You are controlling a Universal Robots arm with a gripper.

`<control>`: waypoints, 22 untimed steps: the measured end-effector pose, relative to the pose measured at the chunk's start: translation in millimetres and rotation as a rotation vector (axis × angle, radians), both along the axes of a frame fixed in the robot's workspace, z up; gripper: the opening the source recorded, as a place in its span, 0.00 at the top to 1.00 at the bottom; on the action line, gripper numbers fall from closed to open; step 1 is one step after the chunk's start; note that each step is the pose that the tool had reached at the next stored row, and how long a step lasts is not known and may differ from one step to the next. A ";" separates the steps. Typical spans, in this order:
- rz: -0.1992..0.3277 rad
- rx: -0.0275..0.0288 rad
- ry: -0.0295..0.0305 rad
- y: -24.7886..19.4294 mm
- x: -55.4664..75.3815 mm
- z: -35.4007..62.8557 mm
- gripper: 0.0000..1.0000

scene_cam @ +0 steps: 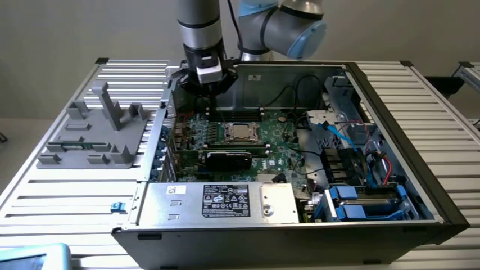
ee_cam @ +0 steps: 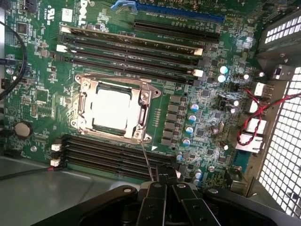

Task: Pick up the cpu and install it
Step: 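Install the first cpu locking lever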

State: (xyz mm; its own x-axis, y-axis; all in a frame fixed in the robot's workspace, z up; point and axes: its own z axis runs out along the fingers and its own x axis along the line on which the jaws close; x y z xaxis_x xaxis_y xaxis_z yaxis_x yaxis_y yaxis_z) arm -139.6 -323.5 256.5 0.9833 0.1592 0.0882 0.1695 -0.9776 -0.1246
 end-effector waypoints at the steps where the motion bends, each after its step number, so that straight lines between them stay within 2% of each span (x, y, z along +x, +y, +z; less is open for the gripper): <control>1: 0.000 0.0024 0.0001 0.0 2.0 0.0 0.89; 8: 0.000 0.0157 0.0000 0.0 16.3 0.0 0.89; 11: -0.001 0.0194 0.0000 0.0 22.0 0.0 0.89; 14: -0.004 0.0212 -0.0001 0.0 24.8 0.0 0.89; 22: -0.007 0.0212 -0.0002 0.1 26.6 -0.1 0.89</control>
State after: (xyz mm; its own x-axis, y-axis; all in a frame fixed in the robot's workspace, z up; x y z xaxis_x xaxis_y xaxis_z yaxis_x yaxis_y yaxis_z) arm -113.0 -323.4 256.4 0.9844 0.1500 0.0916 0.1622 -0.9760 -0.1453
